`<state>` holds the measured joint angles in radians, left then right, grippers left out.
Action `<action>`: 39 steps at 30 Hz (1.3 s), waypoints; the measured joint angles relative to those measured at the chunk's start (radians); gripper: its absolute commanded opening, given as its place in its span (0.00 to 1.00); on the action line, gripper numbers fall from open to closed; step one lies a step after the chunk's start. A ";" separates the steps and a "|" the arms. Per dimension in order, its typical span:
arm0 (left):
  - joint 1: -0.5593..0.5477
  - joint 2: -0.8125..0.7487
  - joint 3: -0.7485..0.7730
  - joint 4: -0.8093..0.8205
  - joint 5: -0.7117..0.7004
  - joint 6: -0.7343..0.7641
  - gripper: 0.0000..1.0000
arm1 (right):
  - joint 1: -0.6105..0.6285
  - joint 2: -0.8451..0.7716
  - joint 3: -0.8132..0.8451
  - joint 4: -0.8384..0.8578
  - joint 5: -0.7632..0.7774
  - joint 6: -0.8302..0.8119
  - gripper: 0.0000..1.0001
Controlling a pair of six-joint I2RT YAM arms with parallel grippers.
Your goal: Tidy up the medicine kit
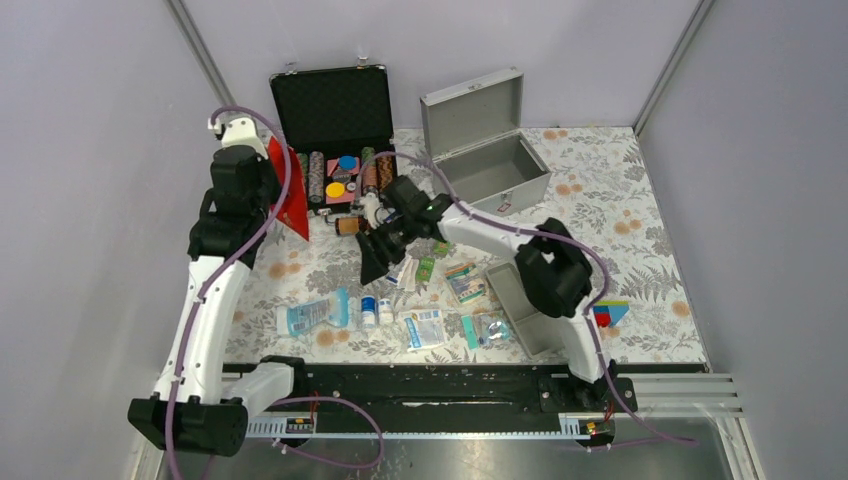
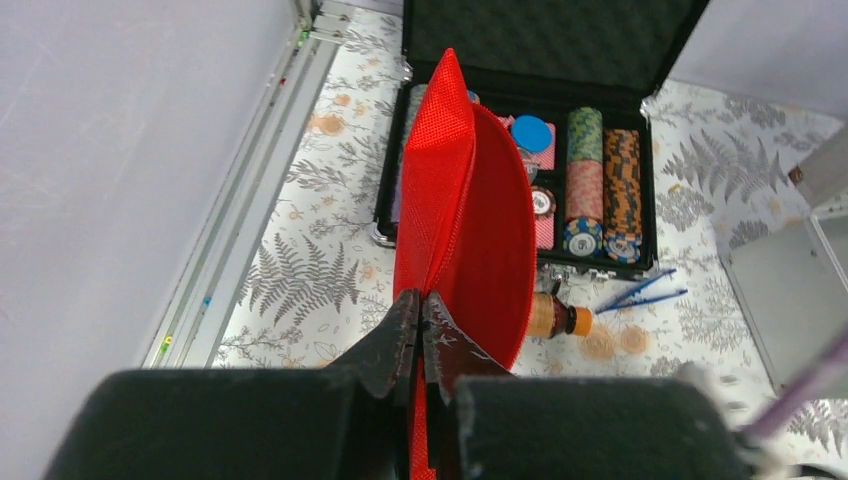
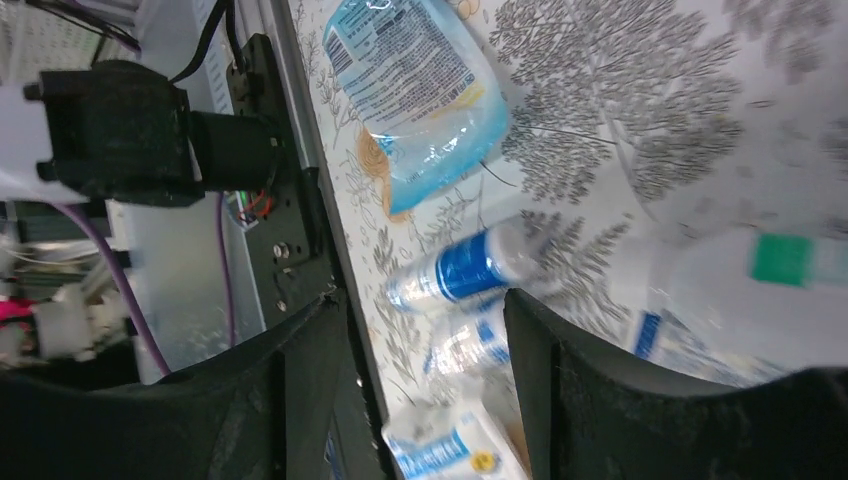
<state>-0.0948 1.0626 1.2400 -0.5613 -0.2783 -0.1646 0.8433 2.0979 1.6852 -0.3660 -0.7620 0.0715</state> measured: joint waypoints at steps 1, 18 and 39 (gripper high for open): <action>0.009 -0.002 0.006 -0.002 -0.007 -0.008 0.00 | 0.013 0.022 0.001 0.018 0.000 0.035 0.66; 0.148 -0.114 0.003 -0.058 0.020 -0.133 0.00 | 0.148 0.225 0.112 0.091 0.206 0.364 0.59; 0.148 -0.076 0.003 -0.074 0.056 -0.110 0.00 | 0.099 0.289 0.137 0.285 0.016 0.497 0.00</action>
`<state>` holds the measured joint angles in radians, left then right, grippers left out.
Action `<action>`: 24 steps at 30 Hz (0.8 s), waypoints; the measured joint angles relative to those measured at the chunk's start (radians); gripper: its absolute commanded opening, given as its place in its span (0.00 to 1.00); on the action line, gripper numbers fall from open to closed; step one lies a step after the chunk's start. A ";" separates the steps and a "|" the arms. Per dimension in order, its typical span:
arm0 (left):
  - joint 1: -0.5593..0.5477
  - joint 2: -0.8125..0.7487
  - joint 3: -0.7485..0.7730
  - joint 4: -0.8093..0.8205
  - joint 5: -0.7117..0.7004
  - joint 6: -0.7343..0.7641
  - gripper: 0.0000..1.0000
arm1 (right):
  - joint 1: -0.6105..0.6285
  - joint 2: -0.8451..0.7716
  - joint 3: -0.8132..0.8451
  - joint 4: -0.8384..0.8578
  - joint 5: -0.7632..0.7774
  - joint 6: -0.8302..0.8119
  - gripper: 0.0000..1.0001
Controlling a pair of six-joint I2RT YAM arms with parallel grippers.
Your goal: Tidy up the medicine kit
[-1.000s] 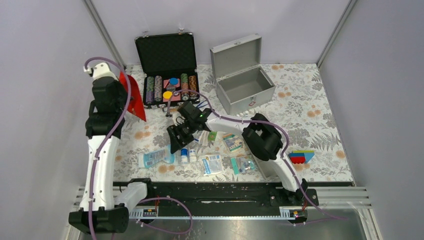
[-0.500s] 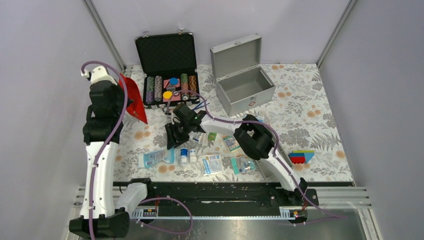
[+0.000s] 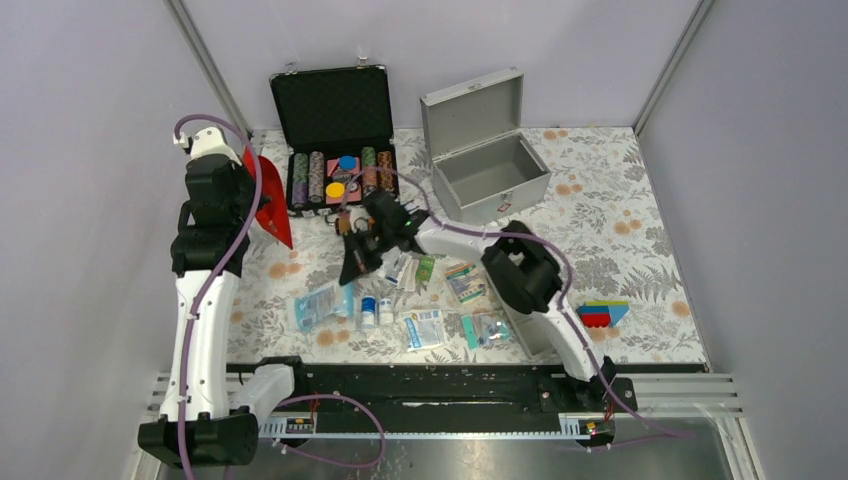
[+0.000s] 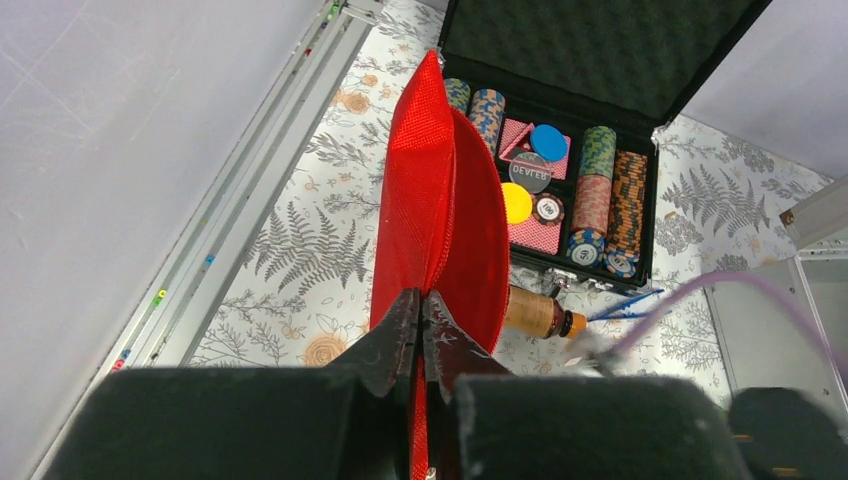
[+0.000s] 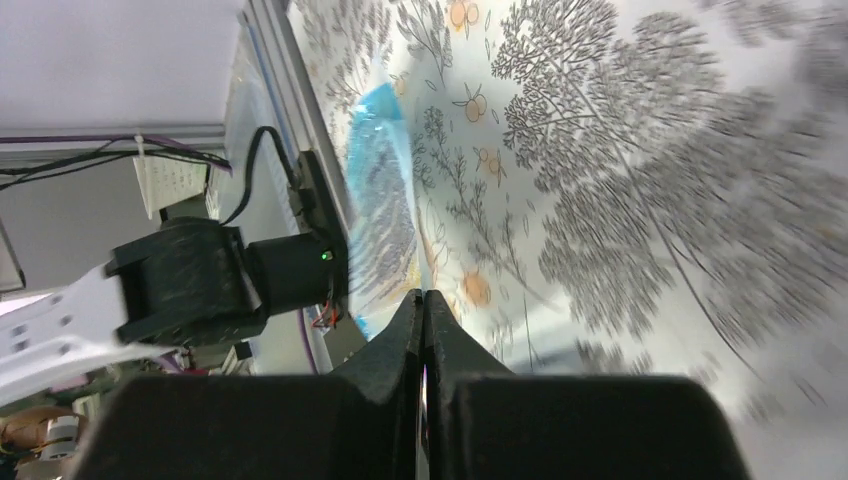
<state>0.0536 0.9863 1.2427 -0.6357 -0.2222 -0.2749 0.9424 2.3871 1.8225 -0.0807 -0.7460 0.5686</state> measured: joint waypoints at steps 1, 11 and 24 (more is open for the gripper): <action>0.000 0.007 0.000 0.008 0.006 0.004 0.00 | -0.018 -0.035 -0.023 -0.006 -0.005 -0.013 0.00; -0.005 0.126 -0.002 0.084 0.113 -0.022 0.00 | -0.246 -0.655 -0.404 -0.101 0.007 -0.243 0.00; -0.088 0.309 0.027 0.091 0.210 -0.066 0.00 | -0.408 -0.999 -0.849 -0.426 0.217 -0.638 0.26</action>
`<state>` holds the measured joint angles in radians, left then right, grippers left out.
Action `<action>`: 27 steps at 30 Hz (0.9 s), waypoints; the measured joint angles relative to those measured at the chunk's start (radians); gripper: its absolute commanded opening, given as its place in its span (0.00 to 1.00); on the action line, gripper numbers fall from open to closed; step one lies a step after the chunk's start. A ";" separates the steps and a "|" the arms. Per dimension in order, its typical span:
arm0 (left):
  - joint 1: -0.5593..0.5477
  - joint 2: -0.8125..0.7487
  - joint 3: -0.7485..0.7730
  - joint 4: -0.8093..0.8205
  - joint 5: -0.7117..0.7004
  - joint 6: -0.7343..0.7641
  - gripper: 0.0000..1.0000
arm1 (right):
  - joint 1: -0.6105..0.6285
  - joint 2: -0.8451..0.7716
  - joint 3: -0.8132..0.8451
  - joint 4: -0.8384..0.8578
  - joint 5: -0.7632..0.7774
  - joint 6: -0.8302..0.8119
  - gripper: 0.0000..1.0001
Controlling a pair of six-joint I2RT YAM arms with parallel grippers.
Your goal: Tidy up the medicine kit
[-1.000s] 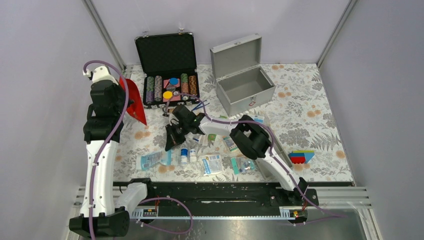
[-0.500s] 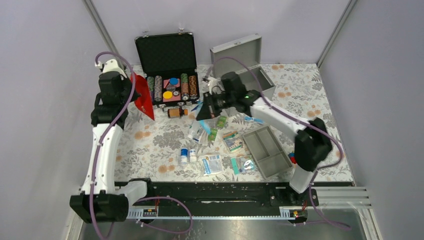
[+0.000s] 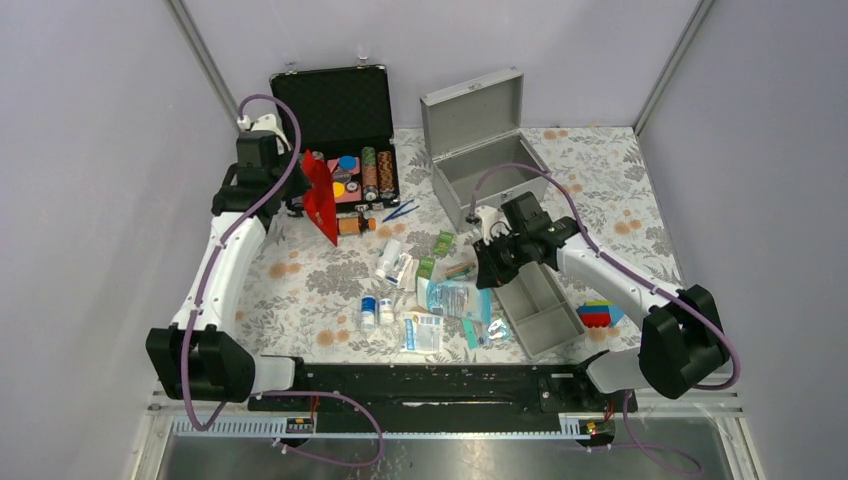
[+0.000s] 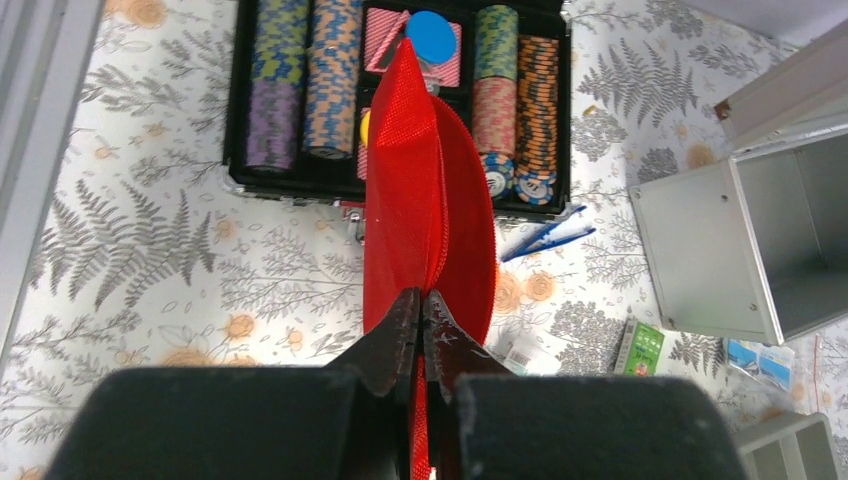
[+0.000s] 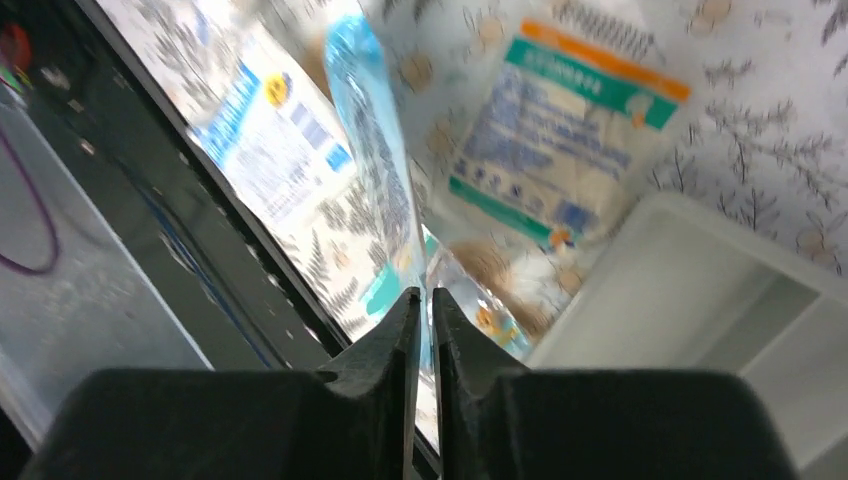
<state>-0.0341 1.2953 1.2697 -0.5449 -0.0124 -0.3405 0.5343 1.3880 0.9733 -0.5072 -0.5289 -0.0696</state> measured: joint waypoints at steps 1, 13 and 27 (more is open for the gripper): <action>-0.008 0.005 0.004 0.001 0.002 0.000 0.00 | 0.000 -0.001 -0.008 -0.029 0.019 -0.040 0.34; -0.043 0.036 0.026 0.010 0.058 0.055 0.00 | -0.005 0.109 0.151 -0.348 0.047 -0.480 0.64; -0.043 -0.048 -0.031 -0.054 0.047 0.058 0.00 | 0.112 0.511 0.440 -0.350 -0.093 -0.616 0.80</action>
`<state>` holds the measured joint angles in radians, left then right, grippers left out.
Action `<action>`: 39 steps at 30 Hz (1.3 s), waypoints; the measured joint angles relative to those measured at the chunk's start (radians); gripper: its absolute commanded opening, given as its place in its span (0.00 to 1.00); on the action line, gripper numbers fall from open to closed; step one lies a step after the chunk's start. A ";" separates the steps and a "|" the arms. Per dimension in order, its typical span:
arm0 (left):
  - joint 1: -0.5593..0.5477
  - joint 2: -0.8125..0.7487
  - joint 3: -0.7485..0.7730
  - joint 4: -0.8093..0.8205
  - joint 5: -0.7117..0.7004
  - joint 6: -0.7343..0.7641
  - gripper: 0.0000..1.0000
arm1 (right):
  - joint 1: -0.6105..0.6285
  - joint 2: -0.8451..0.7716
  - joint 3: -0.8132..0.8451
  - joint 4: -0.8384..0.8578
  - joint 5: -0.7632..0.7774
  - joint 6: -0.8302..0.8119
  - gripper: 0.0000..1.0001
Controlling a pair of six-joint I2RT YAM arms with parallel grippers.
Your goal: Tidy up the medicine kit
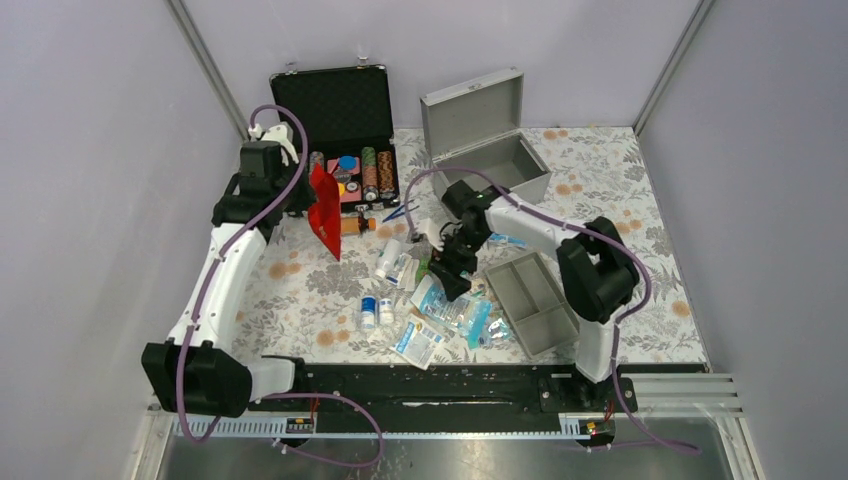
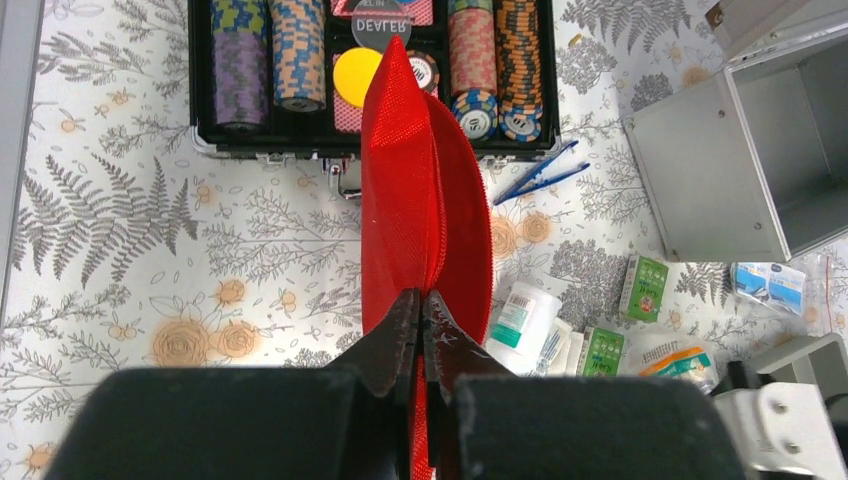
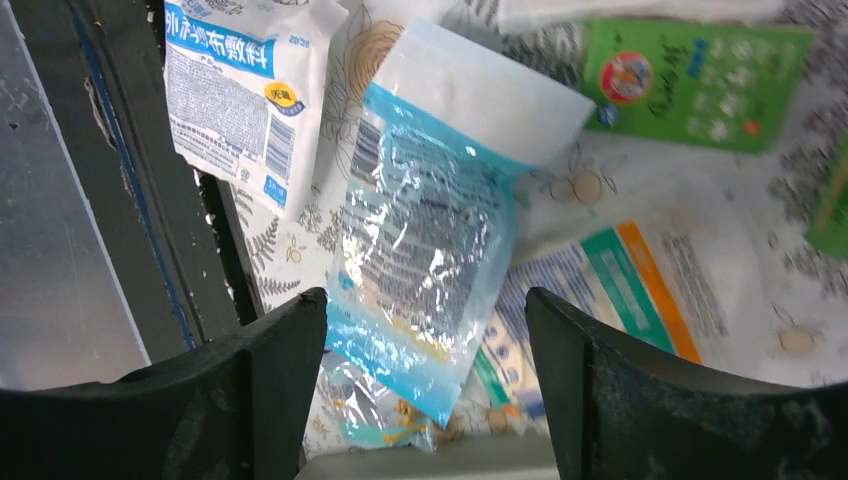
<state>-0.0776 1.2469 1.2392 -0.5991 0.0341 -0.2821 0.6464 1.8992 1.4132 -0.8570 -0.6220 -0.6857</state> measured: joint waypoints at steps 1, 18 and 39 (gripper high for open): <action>0.000 -0.006 -0.008 -0.003 -0.002 -0.005 0.00 | 0.016 0.019 0.009 0.000 -0.001 -0.006 0.80; 0.007 -0.108 -0.078 -0.028 -0.011 -0.046 0.00 | 0.084 0.126 0.066 0.043 0.112 -0.021 0.75; 0.040 -0.076 -0.080 -0.023 0.051 -0.051 0.00 | 0.139 0.150 0.110 0.047 0.186 0.026 0.00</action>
<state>-0.0372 1.1706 1.1587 -0.6216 0.0853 -0.3332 0.7856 2.0495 1.5234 -0.8101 -0.4362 -0.6601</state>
